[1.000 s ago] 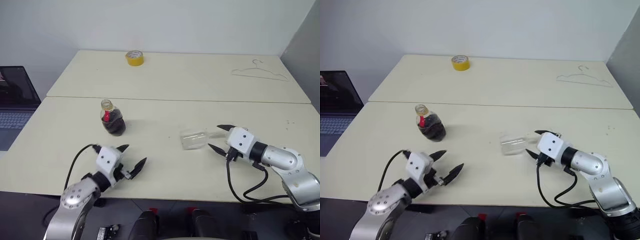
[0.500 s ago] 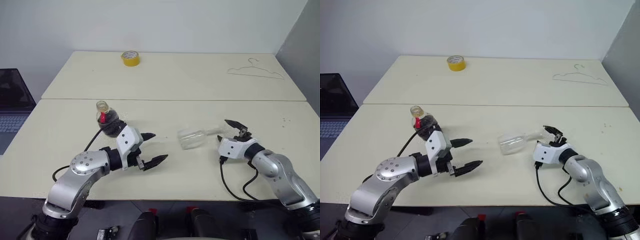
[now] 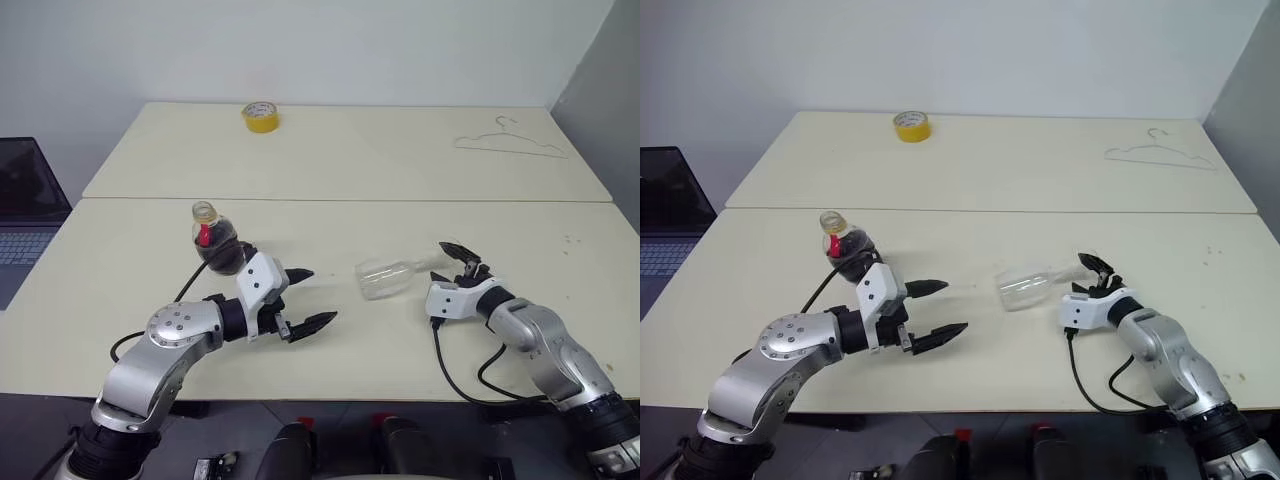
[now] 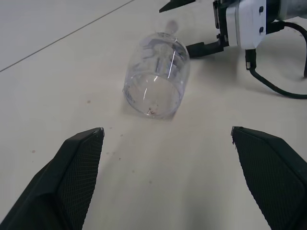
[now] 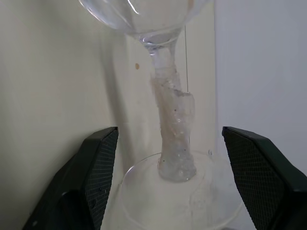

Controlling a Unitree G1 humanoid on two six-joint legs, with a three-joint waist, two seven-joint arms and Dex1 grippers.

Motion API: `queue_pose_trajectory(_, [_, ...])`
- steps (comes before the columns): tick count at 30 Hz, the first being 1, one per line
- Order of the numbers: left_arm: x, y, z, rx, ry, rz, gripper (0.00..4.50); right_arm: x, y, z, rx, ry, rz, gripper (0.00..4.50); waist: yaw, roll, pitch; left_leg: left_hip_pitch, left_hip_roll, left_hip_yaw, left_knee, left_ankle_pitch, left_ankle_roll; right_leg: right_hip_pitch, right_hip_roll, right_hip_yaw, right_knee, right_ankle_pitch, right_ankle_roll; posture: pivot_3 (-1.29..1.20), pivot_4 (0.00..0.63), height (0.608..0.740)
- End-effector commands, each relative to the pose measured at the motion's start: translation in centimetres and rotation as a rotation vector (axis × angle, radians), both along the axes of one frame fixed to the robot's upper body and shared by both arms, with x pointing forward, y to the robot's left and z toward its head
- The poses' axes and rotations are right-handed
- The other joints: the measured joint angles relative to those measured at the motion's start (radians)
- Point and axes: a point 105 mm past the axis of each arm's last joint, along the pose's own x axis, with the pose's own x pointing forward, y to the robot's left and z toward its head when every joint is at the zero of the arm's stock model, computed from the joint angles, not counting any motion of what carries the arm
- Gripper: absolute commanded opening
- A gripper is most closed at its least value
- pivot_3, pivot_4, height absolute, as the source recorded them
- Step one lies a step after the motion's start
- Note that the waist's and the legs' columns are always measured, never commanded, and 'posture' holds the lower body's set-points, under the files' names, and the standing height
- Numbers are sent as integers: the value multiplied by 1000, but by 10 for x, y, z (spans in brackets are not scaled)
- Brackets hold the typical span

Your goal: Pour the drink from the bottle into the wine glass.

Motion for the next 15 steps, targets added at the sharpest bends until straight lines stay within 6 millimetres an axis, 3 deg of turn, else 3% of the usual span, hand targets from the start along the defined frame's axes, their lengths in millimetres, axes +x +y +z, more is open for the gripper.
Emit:
queue_pose_trajectory(1, [-3, -4, 2, -12, -16, -28, 4485, 7, 7, 5, 3, -59, 8, 3711, -2, 0, 0, 0, 0, 0, 0, 0, 0, 0, 0, 0, 0, 0, 0, 0, 150, 740])
queue_pose_trajectory(6, [-3, -2, -2, 5, -15, -32, 4485, 16, 11, 4, 7, -78, 6, 3711, -3, 0, 0, 0, 0, 0, 0, 0, 0, 0, 0, 0, 0, 0, 0, 0, 150, 740])
queue_pose_trajectory(7, [-2, -2, -1, 6, -17, -31, 4496, 17, 11, 4, 7, -81, 6, 3527, -3, 0, 0, 0, 0, 0, 0, 0, 0, 0, 0, 0, 0, 0, 0, 0, 150, 740])
queue_pose_trajectory(11, [-1, -1, 1, 5, -19, -24, 4500, 19, 12, 4, 8, -96, 8, 2507, -3, 0, 0, 0, 0, 0, 0, 0, 0, 0, 0, 0, 0, 0, 0, 0, 150, 740])
queue_pose_trajectory(15, [-2, 1, 2, -2, -16, -11, 4500, 19, 12, 2, 14, -104, 3, 1072, -3, 0, 0, 0, 0, 0, 0, 0, 0, 0, 0, 0, 0, 0, 0, 0, 150, 740])
